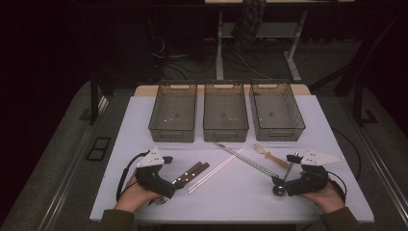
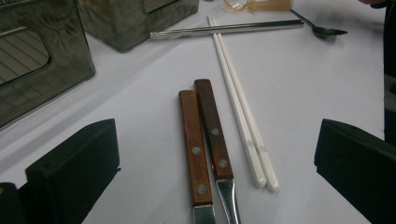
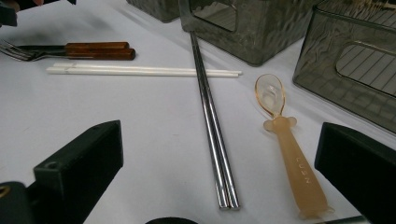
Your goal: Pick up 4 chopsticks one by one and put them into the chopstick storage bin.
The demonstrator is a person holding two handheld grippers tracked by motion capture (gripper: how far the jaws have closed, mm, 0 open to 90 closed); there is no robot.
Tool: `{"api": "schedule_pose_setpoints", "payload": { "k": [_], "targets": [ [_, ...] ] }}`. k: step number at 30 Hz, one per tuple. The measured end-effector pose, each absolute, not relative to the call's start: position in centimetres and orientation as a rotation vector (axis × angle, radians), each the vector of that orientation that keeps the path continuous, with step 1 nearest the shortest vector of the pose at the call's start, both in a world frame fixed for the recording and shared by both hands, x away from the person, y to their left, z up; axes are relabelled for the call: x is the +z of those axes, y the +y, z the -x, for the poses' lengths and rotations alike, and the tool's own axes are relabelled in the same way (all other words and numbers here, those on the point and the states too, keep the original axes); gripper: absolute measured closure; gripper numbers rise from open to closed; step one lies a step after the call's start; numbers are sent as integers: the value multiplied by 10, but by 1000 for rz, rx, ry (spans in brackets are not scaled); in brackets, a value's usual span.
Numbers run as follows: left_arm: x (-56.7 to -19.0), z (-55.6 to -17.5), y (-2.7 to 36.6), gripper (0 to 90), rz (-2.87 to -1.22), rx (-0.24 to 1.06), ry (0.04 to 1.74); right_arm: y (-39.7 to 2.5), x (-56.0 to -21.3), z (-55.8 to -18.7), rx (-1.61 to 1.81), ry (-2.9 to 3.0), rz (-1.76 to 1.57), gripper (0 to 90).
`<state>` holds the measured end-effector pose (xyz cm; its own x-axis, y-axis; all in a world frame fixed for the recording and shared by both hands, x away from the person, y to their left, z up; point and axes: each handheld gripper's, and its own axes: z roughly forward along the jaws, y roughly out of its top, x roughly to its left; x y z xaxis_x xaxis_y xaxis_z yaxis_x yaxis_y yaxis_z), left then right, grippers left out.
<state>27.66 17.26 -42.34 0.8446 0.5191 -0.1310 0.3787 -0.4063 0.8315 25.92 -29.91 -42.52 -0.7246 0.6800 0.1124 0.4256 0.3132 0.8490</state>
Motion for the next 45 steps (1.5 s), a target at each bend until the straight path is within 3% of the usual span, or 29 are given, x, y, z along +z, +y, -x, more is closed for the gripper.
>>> {"api": "schedule_pose_setpoints", "payload": {
  "k": [45],
  "targets": [
    [-423,-274,171,0,-2054,154,647,-288,-411,-285,1310,2391,-1032,36]
  ]
}}
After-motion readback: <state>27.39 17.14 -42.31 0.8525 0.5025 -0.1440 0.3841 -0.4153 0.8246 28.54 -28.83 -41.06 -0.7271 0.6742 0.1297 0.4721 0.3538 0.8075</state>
